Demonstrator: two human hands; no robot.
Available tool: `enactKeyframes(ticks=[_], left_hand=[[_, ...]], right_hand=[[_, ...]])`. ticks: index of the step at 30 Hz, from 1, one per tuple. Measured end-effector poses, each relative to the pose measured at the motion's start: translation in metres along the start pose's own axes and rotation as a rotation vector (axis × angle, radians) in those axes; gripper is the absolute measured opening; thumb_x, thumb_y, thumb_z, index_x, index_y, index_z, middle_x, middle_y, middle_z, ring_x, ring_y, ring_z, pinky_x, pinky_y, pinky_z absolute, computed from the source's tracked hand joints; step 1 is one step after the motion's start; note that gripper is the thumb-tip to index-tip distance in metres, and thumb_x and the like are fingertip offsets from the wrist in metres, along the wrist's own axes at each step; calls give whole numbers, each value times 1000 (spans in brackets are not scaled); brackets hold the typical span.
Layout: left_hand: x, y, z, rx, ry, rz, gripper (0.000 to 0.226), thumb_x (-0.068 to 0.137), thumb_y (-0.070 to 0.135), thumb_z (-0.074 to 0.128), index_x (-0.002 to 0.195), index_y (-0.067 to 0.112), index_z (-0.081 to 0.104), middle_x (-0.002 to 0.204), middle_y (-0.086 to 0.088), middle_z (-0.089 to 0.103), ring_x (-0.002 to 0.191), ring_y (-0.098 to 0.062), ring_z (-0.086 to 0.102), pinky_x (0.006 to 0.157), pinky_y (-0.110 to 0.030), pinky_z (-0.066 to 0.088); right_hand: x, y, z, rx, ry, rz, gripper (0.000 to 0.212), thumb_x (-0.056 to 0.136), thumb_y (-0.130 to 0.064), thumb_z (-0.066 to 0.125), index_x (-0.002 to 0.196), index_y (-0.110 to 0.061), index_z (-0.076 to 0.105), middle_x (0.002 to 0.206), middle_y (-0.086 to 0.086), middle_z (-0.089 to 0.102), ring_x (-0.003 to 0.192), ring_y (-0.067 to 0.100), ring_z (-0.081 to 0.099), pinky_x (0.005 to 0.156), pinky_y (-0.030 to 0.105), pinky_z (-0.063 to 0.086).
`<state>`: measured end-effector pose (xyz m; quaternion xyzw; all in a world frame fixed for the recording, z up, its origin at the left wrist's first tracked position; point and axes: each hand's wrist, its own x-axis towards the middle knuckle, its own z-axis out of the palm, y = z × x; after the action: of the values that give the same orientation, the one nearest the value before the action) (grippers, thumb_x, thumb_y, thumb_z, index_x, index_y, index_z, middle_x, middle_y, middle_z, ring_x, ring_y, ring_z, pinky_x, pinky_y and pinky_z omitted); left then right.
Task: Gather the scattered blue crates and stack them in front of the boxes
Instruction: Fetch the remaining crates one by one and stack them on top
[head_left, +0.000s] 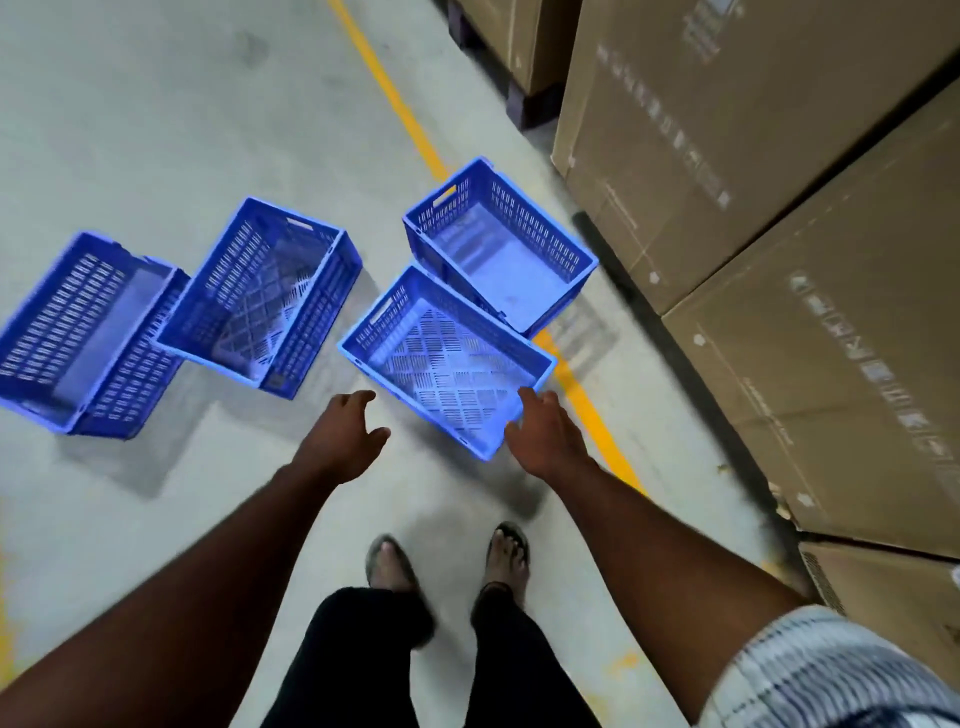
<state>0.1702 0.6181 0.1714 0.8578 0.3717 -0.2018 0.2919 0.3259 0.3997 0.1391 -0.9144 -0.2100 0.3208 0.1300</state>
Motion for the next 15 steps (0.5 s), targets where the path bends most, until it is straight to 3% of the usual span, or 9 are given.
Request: enactKeyframes(ticks=[4, 15], left_hand=[[61, 1, -30, 35, -63, 13, 64, 91, 30, 64, 148, 14, 38, 146, -17, 41, 128, -29, 49, 105, -35, 36], [253, -37, -76, 124, -260, 182, 56, 87, 21, 69, 138, 6, 50, 134, -21, 55, 124, -35, 50, 101, -36, 37]], right_hand=[[37, -5, -5, 86, -64, 117, 55, 90, -35, 52, 140, -23, 36, 132, 15, 45, 119, 35, 52, 95, 39, 45], [141, -57, 24, 288, -9, 488, 52, 91, -31, 54, 140, -18, 40, 129, 17, 51, 121, 35, 51, 94, 38, 44]])
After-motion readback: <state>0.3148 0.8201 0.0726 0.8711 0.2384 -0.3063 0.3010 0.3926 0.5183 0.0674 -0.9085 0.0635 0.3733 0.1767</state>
